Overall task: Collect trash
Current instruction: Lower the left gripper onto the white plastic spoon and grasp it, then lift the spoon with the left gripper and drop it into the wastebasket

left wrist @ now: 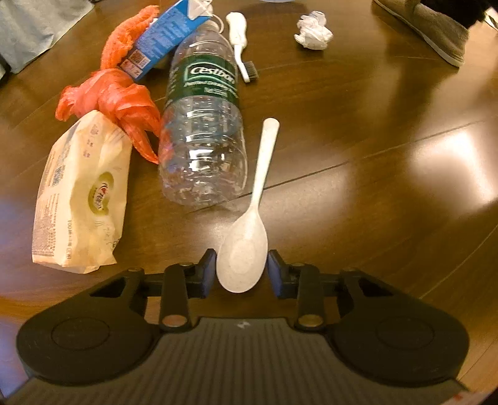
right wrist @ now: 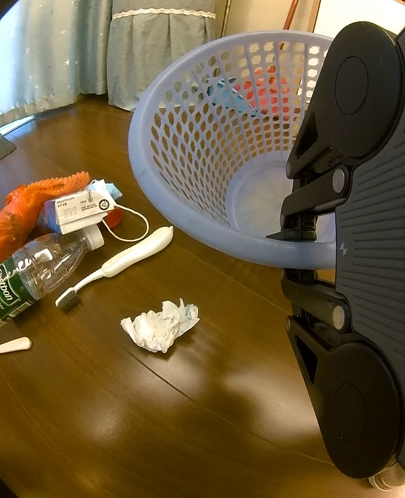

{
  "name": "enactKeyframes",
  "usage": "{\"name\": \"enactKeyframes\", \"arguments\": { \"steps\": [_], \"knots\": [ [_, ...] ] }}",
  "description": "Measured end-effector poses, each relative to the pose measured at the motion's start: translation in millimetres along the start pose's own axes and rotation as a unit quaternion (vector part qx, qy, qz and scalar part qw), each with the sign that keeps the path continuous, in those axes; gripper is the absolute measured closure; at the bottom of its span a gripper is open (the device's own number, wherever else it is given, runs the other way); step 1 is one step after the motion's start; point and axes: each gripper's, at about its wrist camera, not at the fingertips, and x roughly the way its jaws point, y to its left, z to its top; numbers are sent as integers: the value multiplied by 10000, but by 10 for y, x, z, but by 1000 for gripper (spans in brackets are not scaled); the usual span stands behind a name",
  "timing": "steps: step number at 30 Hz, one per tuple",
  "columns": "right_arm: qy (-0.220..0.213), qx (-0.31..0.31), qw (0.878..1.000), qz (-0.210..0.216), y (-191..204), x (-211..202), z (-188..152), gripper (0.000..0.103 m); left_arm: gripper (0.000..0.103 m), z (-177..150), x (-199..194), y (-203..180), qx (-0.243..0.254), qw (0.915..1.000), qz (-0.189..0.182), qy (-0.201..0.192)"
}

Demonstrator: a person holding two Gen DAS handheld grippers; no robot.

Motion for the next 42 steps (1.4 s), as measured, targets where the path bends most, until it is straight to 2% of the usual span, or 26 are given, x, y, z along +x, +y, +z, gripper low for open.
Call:
{"name": "enactKeyframes", "arguments": {
  "steps": [22,29,37,42],
  "knots": [
    [-7,13,10000,5,-7,17,30,103,73,82,86,-63,137,9996,204,-158],
    [-5,13,10000,-2,-13,19,29,103,74,73,64,-52,35,9999,97,-38],
    [4,0,10000,17,-12,25,19,103,75,166,-187,-60,-445,9990,-77,-15],
    [3,-67,10000,53,9,40,14,103,75,364,-482,-48,-603,9981,83,3]
  ]
}}
